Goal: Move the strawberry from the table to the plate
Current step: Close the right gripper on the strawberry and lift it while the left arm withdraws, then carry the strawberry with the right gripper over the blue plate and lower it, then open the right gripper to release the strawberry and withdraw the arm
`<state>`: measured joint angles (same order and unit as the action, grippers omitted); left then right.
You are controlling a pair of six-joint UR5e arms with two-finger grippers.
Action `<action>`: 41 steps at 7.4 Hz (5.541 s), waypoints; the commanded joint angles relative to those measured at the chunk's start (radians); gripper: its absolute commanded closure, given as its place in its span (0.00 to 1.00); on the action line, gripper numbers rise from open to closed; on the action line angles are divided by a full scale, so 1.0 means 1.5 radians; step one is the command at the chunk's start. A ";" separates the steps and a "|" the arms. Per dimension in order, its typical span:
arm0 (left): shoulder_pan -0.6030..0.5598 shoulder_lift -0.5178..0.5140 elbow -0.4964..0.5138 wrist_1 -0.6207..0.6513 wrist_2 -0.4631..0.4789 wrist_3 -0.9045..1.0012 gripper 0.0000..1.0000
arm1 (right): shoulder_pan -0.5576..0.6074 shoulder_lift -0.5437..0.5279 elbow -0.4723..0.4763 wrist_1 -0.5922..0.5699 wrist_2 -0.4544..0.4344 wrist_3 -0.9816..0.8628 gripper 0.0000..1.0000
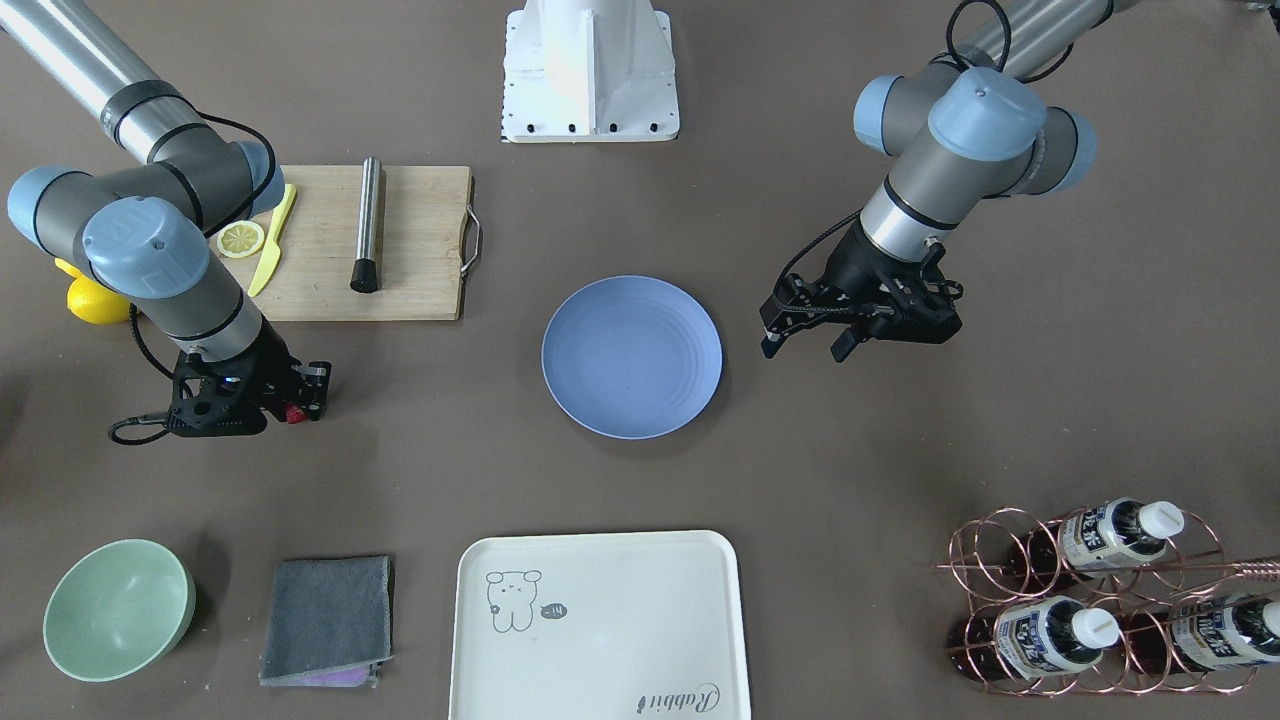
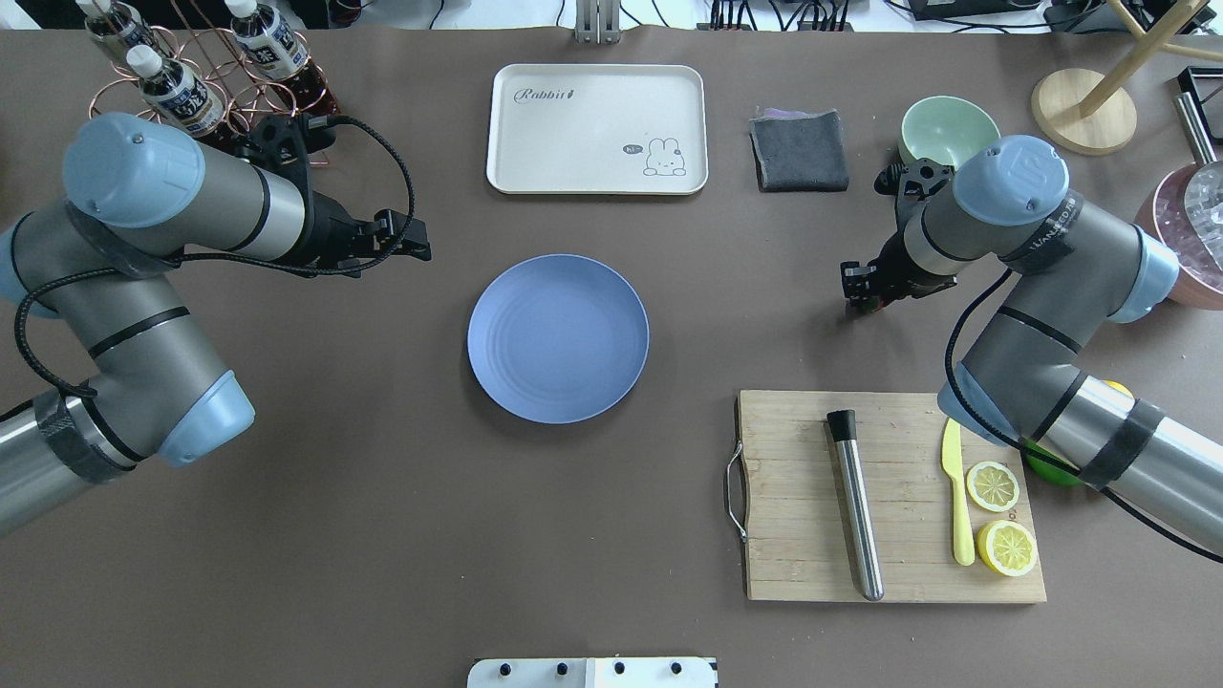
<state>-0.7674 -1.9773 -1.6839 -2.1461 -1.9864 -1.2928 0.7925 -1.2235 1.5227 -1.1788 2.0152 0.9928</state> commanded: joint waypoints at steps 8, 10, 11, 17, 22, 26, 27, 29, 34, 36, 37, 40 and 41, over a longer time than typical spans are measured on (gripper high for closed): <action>-0.387 0.253 0.006 0.096 -0.265 0.625 0.02 | -0.073 0.215 0.032 -0.152 -0.043 0.120 1.00; -0.435 0.278 0.029 0.127 -0.269 0.720 0.02 | -0.135 0.312 -0.029 -0.156 -0.099 0.207 1.00; -0.460 0.284 0.056 0.131 -0.270 0.746 0.02 | -0.166 0.340 -0.053 -0.156 -0.134 0.235 1.00; -0.511 0.307 0.096 0.131 -0.279 0.822 0.02 | -0.243 0.395 -0.166 -0.118 -0.239 0.269 1.00; -0.511 0.305 0.096 0.131 -0.279 0.822 0.02 | -0.240 0.396 -0.168 -0.113 -0.239 0.269 0.74; -0.512 0.305 0.097 0.132 -0.279 0.822 0.02 | -0.211 0.398 -0.161 -0.114 -0.230 0.240 0.01; -0.512 0.304 0.097 0.133 -0.279 0.822 0.02 | -0.186 0.397 -0.156 -0.115 -0.206 0.227 0.01; -0.533 0.300 0.095 0.145 -0.280 0.822 0.02 | -0.104 0.373 -0.129 -0.123 -0.112 0.164 0.01; -0.558 0.292 0.089 0.189 -0.279 0.847 0.01 | 0.171 0.131 0.110 -0.332 0.035 -0.280 0.00; -0.559 0.292 0.089 0.199 -0.318 0.846 0.01 | 0.292 0.036 0.188 -0.432 0.091 -0.477 0.00; -0.558 0.294 0.087 0.199 -0.318 0.846 0.01 | 0.351 -0.028 0.200 -0.431 0.124 -0.555 0.00; -0.559 0.300 0.087 0.199 -0.316 0.845 0.01 | 0.463 -0.200 0.192 -0.423 0.126 -0.777 0.00; -0.559 0.304 0.085 0.198 -0.316 0.846 0.01 | 0.469 -0.239 0.189 -0.419 0.127 -0.770 0.00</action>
<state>-1.6058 -1.5282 -1.5548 -1.8472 -2.4615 -0.0237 1.4632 -1.4914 1.8111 -1.8130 2.2063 -0.1218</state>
